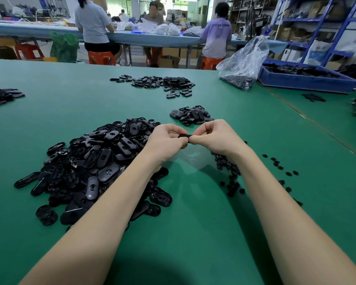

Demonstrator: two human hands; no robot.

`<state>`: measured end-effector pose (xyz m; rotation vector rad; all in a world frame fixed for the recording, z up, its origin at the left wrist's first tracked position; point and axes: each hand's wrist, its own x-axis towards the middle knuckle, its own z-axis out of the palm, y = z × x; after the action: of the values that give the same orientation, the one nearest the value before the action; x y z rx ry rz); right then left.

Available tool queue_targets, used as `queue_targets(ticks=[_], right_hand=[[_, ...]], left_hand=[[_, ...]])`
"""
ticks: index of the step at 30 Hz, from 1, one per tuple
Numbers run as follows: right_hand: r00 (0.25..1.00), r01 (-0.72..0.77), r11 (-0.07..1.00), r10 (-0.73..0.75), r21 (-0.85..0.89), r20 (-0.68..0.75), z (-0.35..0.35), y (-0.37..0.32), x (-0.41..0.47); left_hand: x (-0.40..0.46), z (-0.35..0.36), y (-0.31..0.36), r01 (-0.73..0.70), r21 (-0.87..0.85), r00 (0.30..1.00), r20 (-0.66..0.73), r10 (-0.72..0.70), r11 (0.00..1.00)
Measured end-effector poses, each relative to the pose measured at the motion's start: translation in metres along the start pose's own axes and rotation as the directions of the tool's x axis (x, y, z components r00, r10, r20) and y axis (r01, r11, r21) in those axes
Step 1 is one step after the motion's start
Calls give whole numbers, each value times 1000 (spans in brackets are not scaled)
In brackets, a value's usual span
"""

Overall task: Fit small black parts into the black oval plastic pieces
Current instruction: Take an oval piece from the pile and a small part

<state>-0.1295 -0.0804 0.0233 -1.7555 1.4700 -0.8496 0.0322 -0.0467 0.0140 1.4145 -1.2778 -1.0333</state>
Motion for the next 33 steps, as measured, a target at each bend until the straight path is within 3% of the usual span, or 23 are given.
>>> queue_targets(ticks=[5, 8, 14, 17, 19, 25, 33], right_hand=[[992, 128, 990, -128, 50, -1, -4, 3, 0], [981, 194, 981, -193, -24, 14, -5, 4, -2], [979, 189, 978, -194, -93, -56, -5, 8, 0], [982, 143, 983, -156, -118, -104, -10, 9, 6], [982, 79, 986, -102, -146, -157, -11, 11, 15], [957, -75, 979, 16, -192, -290, -4, 4, 58], [935, -198, 938, 94, -283, -343, 6, -4, 101]], left_hand=[[4, -4, -4, -36, -94, 999, -11, 35, 995], [6, -5, -7, -26, -156, 1000, -3, 25, 987], [13, -4, -11, 14, -228, 1000, 21, -10, 974], [15, -4, -10, 58, -160, 997, 57, -50, 985], [14, -5, -10, 75, -19, 992, 107, -73, 997], [9, -5, -12, -114, 474, 979, 205, 16, 873], [10, -5, -16, -124, 474, 982, 187, 38, 872]])
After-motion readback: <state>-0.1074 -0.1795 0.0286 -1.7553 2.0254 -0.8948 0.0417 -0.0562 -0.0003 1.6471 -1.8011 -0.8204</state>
